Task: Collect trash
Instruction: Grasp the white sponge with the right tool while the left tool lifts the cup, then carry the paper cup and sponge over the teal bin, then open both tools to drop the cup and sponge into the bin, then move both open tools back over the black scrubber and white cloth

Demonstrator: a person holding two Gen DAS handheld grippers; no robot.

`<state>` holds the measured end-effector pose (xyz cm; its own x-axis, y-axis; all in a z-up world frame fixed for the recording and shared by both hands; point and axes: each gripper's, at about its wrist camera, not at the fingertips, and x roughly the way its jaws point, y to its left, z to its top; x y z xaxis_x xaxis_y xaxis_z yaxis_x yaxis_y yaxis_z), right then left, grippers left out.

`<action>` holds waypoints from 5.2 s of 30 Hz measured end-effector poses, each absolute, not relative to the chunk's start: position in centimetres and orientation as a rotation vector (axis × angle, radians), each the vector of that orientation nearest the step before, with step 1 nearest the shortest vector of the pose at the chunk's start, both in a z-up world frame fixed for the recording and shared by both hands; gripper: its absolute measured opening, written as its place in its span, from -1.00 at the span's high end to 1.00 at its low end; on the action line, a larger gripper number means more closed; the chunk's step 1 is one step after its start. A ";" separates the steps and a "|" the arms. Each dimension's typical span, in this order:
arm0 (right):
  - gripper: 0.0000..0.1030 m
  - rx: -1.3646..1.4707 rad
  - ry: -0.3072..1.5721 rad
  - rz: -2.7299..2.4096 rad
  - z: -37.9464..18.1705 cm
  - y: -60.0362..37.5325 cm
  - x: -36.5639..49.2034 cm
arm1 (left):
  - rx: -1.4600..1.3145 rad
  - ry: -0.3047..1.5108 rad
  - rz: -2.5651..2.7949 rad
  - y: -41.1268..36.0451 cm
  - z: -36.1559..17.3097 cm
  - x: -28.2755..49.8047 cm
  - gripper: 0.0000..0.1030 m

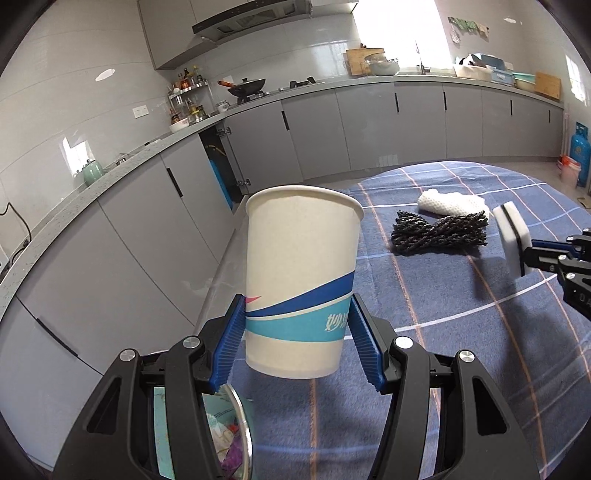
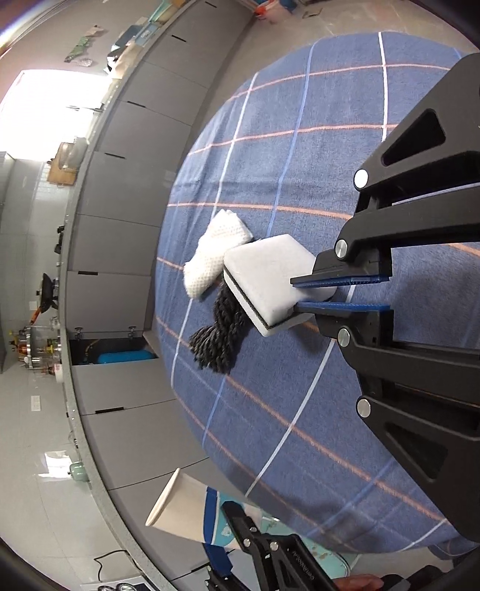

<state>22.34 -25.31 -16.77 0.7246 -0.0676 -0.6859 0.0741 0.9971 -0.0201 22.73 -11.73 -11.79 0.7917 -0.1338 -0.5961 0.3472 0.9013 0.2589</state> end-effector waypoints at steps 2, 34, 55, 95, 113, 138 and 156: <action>0.84 0.008 0.744 -0.071 -16.2 -24.8 22.0 | 0.367 0.603 -0.261 -11.3 -11.6 22.5 -0.09; 0.84 -0.094 0.693 0.108 -14.1 -13.8 20.8 | 0.353 0.594 -0.092 -1.5 -10.5 19.3 -0.09; 0.84 -0.144 0.682 0.235 -13.9 -7.2 21.4 | 0.370 0.614 0.044 5.5 -10.8 19.0 -0.09; 0.84 -0.219 0.671 0.352 -13.5 -0.8 21.7 | 0.327 0.641 0.136 12.0 -11.1 19.8 -0.09; 0.84 -0.229 0.674 0.368 -13.4 0.1 21.8 | 0.322 0.652 0.142 12.5 -11.4 20.0 -0.10; 0.64 -0.235 0.686 0.428 -14.5 1.4 22.3 | 0.320 0.655 0.085 11.4 -12.2 19.6 -0.61; 0.16 -0.210 0.674 0.364 -14.4 -2.5 21.1 | 0.333 0.644 0.084 9.8 -11.6 19.3 -0.77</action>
<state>21.14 -2.47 -14.45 0.7217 0.2603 -0.6414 -0.3943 0.9162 -0.0718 19.27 9.81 -11.61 0.7985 0.1791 -0.5747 0.0261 0.9435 0.3303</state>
